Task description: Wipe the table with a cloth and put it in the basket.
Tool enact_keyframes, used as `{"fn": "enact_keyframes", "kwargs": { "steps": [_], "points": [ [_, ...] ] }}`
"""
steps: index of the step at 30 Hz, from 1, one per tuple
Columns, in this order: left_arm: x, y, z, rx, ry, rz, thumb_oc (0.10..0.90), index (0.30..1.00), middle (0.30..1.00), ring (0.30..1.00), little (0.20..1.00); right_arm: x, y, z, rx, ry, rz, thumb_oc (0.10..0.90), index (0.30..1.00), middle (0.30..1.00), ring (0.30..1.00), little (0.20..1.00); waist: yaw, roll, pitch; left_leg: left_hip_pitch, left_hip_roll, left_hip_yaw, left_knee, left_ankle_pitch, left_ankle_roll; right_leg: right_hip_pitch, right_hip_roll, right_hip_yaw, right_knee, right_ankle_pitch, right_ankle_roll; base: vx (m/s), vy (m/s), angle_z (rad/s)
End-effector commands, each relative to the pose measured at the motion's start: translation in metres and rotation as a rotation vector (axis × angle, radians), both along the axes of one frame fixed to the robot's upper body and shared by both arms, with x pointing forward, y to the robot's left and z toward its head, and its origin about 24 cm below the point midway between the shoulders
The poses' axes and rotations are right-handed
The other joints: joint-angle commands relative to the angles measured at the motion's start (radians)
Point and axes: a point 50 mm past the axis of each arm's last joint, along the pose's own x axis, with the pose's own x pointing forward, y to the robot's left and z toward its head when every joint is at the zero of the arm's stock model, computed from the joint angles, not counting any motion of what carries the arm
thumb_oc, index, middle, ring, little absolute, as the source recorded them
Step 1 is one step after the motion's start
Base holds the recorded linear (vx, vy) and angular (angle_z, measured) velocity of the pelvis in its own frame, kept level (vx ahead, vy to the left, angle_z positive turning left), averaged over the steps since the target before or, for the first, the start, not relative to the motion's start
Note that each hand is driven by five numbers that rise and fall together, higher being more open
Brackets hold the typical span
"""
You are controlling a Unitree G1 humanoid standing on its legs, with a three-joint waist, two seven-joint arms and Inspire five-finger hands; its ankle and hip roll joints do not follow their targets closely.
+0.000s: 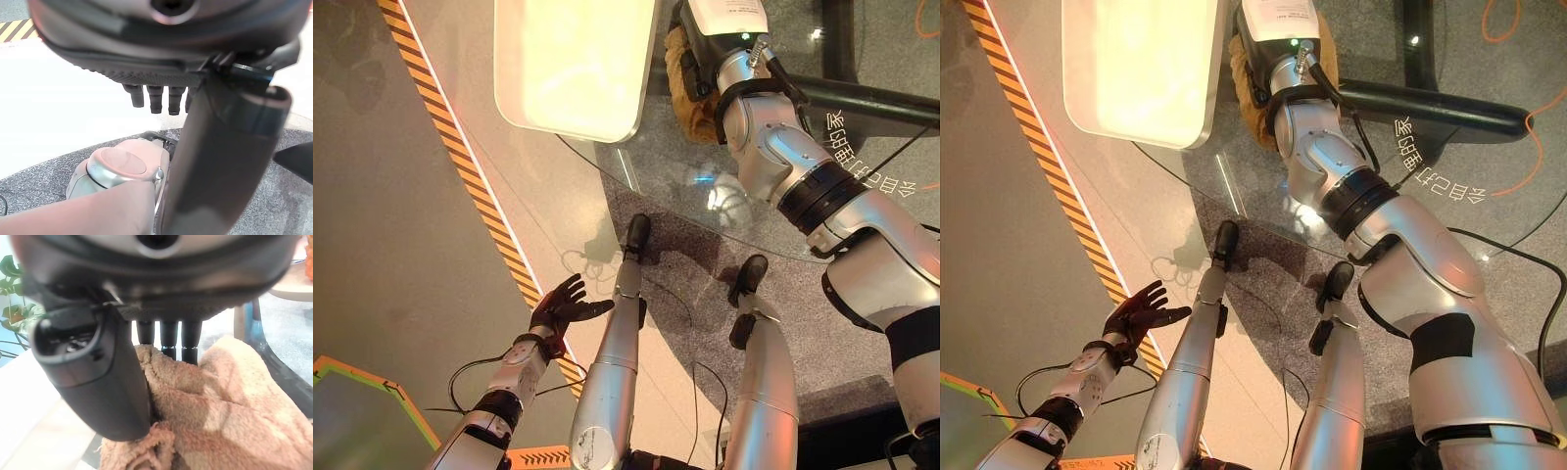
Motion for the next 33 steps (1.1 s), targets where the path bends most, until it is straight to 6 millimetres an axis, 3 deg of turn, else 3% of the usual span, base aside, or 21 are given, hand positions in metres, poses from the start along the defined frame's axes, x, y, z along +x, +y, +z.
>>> {"fn": "enact_keyframes", "kwargs": {
  "steps": [1, 3, 4, 9, 14, 17, 21, 23, 26, 33],
  "points": [
    [-0.020, 0.014, -0.014, 0.063, 0.054, -0.002, 0.800, 0.900, 0.900, 0.900, 0.900, -0.032, 0.057, 0.034, -0.065, -0.182, 0.218, 0.100, 0.300, 0.300, 0.300, 0.200, 0.017, -0.017, -0.010, 0.026, -0.166, 0.058, 0.031, -0.065, 0.147, 0.071, 0.074, -0.076, -0.174, 0.087, -0.030, -0.07, 0.017, 0.13],
    [-0.015, 0.015, -0.010, 0.063, 0.039, -0.001, 0.800, 0.900, 0.900, 0.900, 0.900, -0.029, 0.050, 0.039, -0.060, -0.196, 0.165, 0.100, 0.300, 0.300, 0.300, 0.200, 0.017, -0.014, -0.010, -0.005, -0.165, 0.057, 0.029, -0.033, 0.150, 0.046, 0.075, -0.087, -0.186, 0.121, -0.038, -0.03, 0.012, 0.10],
    [-0.019, 0.015, -0.014, 0.062, 0.054, -0.003, 0.800, 0.900, 0.900, 0.900, 0.900, -0.025, 0.044, 0.033, -0.054, -0.184, 0.136, 0.100, 0.300, 0.300, 0.300, 0.200, 0.017, -0.015, -0.010, 0.025, -0.166, 0.058, 0.034, -0.067, 0.148, 0.069, 0.074, -0.074, -0.171, 0.085, -0.031, 0.07, -0.017, 0.05],
    [-0.020, 0.016, -0.014, 0.068, 0.057, -0.004, 0.800, 0.900, 0.900, 0.900, 0.900, -0.012, 0.013, 0.037, -0.015, -0.201, -0.010, 0.100, 0.300, 0.300, 0.300, 0.200, 0.020, -0.014, -0.010, 0.022, -0.163, 0.059, 0.034, -0.070, 0.146, 0.070, 0.069, -0.078, -0.175, 0.089, -0.029, 0.01, -0.004, 0.01],
    [-0.021, 0.018, -0.014, 0.065, 0.053, -0.002, 0.800, 0.900, 0.900, 0.900, 0.900, -0.002, -0.034, 0.045, 0.047, -0.238, -0.179, 0.100, 0.300, 0.300, 0.300, 0.200, 0.022, -0.013, -0.010, 0.020, -0.161, 0.057, 0.035, -0.072, 0.145, 0.070, 0.068, -0.081, -0.176, 0.091, -0.028, 0.00, 0.000, 0.00],
    [-0.021, 0.019, -0.014, 0.062, 0.049, 0.001, 0.800, 0.900, 0.900, 0.900, 0.900, -0.001, -0.074, 0.051, 0.101, -0.283, -0.314, 0.100, 0.300, 0.300, 0.300, 0.200, 0.023, -0.013, -0.010, 0.016, -0.159, 0.056, 0.037, -0.074, 0.146, 0.068, 0.065, -0.083, -0.175, 0.092, -0.026, 0.00, 0.003, 0.03],
    [-0.023, 0.022, -0.014, 0.058, 0.052, 0.014, 0.800, 0.900, 0.900, 0.900, 0.900, -0.007, -0.124, 0.058, 0.170, -0.342, -0.463, 0.100, 0.300, 0.300, 0.300, 0.200, 0.018, -0.014, -0.010, 0.012, -0.155, 0.056, 0.037, -0.076, 0.148, 0.065, 0.064, -0.084, -0.175, 0.096, -0.023, 0.00, 0.003, 0.01],
    [-0.024, 0.023, -0.014, 0.059, 0.053, 0.016, 0.800, 0.900, 0.900, 0.900, 0.900, -0.010, -0.134, 0.058, 0.183, -0.354, -0.492, 0.100, 0.300, 0.300, 0.300, 0.200, 0.016, -0.014, -0.010, 0.011, -0.156, 0.055, 0.038, -0.077, 0.149, 0.065, 0.064, -0.084, -0.175, 0.097, -0.023, 0.00, 0.000, 0.00],
    [-0.025, 0.026, -0.014, 0.050, 0.054, 0.027, 0.800, 0.900, 0.900, 0.900, 0.900, -0.022, -0.171, 0.064, 0.213, -0.395, -0.621, 0.100, 0.300, 0.300, 0.300, 0.200, 0.006, -0.014, -0.010, 0.005, -0.154, 0.057, 0.043, -0.080, 0.150, 0.054, 0.063, -0.080, -0.170, 0.097, -0.023, 0.00, 0.000, 0.00],
    [-0.021, 0.038, -0.007, 0.038, 0.053, 0.052, 0.800, 0.900, 0.900, 0.900, 0.900, -0.042, -0.225, 0.059, 0.281, -0.394, -0.805, 0.100, 0.300, 0.300, 0.300, 0.200, -0.020, -0.023, -0.010, -0.003, -0.145, 0.065, 0.048, -0.086, 0.152, 0.045, 0.065, -0.069, -0.170, 0.097, -0.024, 0.00, 0.000, 0.00]
  ]
}}
